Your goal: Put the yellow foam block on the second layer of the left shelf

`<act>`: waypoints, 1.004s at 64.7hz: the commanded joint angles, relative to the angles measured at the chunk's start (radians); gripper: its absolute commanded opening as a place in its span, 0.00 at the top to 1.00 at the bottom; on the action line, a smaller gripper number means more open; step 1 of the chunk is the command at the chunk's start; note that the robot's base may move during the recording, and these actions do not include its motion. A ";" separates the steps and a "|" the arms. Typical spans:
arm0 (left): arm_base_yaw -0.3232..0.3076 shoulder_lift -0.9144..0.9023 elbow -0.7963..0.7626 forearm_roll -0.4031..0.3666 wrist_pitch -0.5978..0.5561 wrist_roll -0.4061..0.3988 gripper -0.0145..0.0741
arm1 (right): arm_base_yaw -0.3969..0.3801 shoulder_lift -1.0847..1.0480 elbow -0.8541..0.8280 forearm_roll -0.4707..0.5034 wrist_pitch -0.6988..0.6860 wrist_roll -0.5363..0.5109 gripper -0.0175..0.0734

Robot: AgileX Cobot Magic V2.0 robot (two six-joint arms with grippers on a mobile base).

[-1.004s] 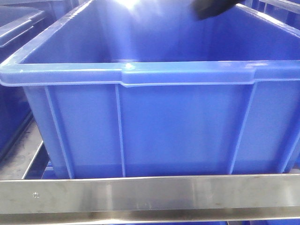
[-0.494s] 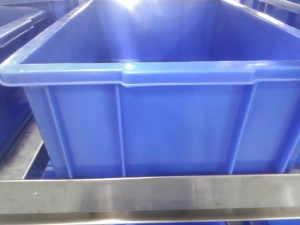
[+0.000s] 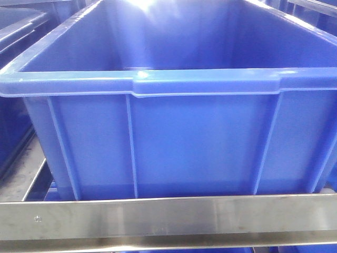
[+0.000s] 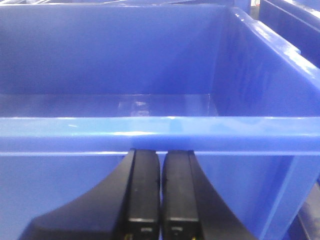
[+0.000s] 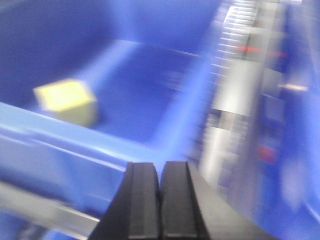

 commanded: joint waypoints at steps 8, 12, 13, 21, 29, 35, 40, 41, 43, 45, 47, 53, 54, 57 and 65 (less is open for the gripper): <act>0.002 -0.014 0.026 0.001 -0.086 -0.004 0.68 | -0.130 -0.108 0.113 0.048 -0.117 -0.005 0.75; 0.002 -0.014 0.026 0.001 -0.086 -0.004 0.68 | -0.149 -0.131 0.151 0.049 -0.135 -0.005 0.75; 0.002 -0.014 0.026 0.001 -0.086 -0.004 0.68 | -0.153 -0.136 0.159 0.049 -0.140 -0.005 0.75; 0.002 -0.014 0.026 0.001 -0.086 -0.004 0.68 | -0.172 -0.180 0.194 0.048 -0.158 -0.005 0.75; 0.002 -0.014 0.026 0.001 -0.086 -0.004 0.68 | -0.189 -0.184 0.194 0.045 -0.180 -0.005 0.75; 0.002 -0.014 0.026 0.001 -0.086 -0.004 0.68 | -0.209 -0.184 0.194 0.043 -0.185 -0.005 0.75; 0.002 -0.014 0.026 0.001 -0.086 -0.004 0.68 | -0.219 -0.184 0.194 0.044 -0.189 -0.005 0.75; 0.002 -0.014 0.026 0.001 -0.086 -0.004 0.68 | -0.220 -0.184 0.194 0.044 -0.190 -0.005 0.75; 0.002 -0.014 0.026 0.001 -0.086 -0.004 0.68 | -0.221 -0.184 0.194 0.044 -0.192 -0.005 0.75; 0.002 -0.014 0.026 0.001 -0.086 -0.004 0.68 | -0.221 -0.184 0.194 0.044 -0.193 -0.005 0.75; 0.002 -0.014 0.026 0.001 -0.086 -0.004 0.68 | -0.221 -0.184 0.194 0.044 -0.192 -0.005 0.75; 0.002 -0.014 0.026 0.001 -0.086 -0.004 0.68 | -0.221 -0.184 0.194 0.044 -0.188 -0.005 0.75; 0.002 -0.014 0.026 0.001 -0.086 -0.004 0.68 | -0.221 -0.184 0.194 0.044 -0.186 -0.005 0.75; 0.002 -0.014 0.026 0.001 -0.086 -0.004 0.68 | -0.221 -0.184 0.194 0.044 -0.186 -0.005 0.75; 0.002 -0.014 0.026 0.001 -0.086 -0.004 0.68 | -0.221 -0.184 0.194 0.044 -0.186 -0.005 0.75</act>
